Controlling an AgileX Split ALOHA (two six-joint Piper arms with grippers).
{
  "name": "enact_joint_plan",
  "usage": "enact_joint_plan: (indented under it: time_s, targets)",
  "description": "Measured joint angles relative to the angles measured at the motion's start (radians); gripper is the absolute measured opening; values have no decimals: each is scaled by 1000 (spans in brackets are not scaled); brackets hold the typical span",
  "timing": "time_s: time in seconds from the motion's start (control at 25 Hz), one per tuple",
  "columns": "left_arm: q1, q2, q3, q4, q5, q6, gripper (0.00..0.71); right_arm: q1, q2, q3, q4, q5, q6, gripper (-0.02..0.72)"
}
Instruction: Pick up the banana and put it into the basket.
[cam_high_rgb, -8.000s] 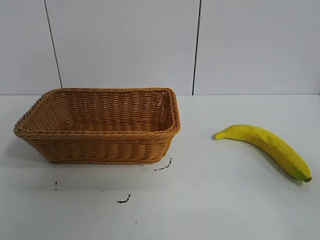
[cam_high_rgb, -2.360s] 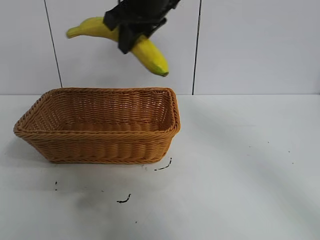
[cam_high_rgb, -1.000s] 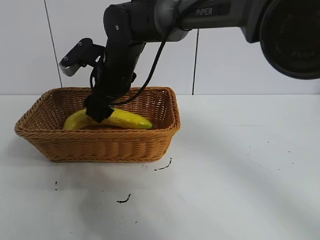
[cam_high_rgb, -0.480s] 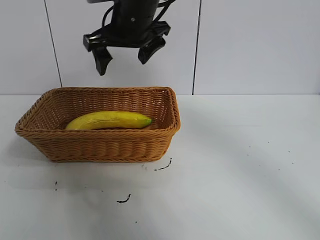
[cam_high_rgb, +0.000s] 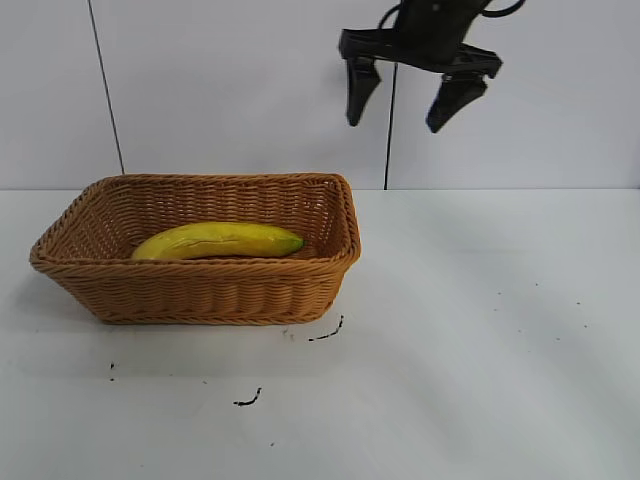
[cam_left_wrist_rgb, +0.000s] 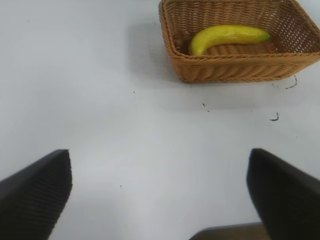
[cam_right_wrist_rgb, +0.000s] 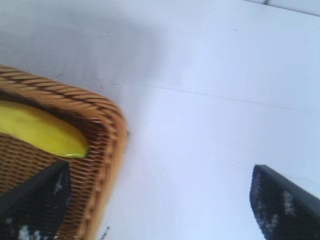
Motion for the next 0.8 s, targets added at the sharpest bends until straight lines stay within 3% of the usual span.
enact_joint_plan:
  time_s: [0.16,0.36,0.56,0.8]
  targets:
    - [0,0,0,1,0,0,690,-46,0,0,-6,0,3,680]
    - [0,0,0,1,0,0,690,-57,-32,60,-67,0,4,680]
    - [0,0,0,1,0,0,690,-61,-148,253,-84,0,4,680]
    - [0,0,0,1,0,0,690,-61,-382,612,-69,-1,0,680]
